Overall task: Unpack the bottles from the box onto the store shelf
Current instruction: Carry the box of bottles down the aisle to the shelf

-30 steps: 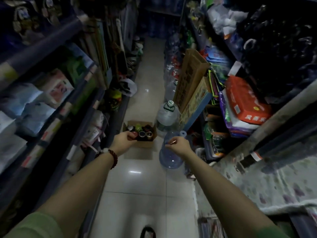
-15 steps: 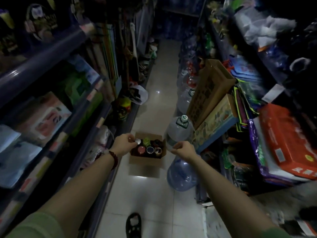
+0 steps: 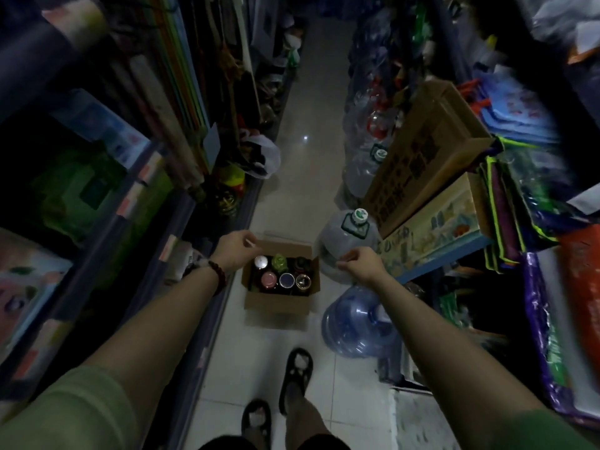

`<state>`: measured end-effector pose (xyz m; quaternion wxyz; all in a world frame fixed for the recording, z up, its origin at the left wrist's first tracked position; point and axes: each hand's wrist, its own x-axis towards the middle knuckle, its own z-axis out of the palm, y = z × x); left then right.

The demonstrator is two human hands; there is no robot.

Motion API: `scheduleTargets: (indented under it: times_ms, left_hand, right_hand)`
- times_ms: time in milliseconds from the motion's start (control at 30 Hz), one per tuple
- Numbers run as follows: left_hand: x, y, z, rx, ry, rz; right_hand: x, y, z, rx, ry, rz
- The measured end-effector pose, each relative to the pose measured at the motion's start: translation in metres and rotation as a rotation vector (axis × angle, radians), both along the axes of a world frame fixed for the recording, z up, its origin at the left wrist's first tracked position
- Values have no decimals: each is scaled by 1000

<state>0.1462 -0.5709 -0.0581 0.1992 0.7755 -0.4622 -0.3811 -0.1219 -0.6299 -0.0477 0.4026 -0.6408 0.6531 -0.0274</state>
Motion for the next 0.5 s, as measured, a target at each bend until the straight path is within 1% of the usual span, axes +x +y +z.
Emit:
scheduleTargets:
  times_ms: [133,267,367,500]
  left_hand:
    - [8,-33,-14,-2,6,36]
    - [17,-58,-42,32,29,61]
    - [26,-74,-83,49,65,85]
    - [37,-89,-159,62,87,96]
  right_hand:
    - [14,-41,-18,23,-11,12]
    - [27,-65,-54,60,-1,-10]
    - [36,-73,-102,84,-22,-34]
    - [44,-84,-183,91,-35,-91]
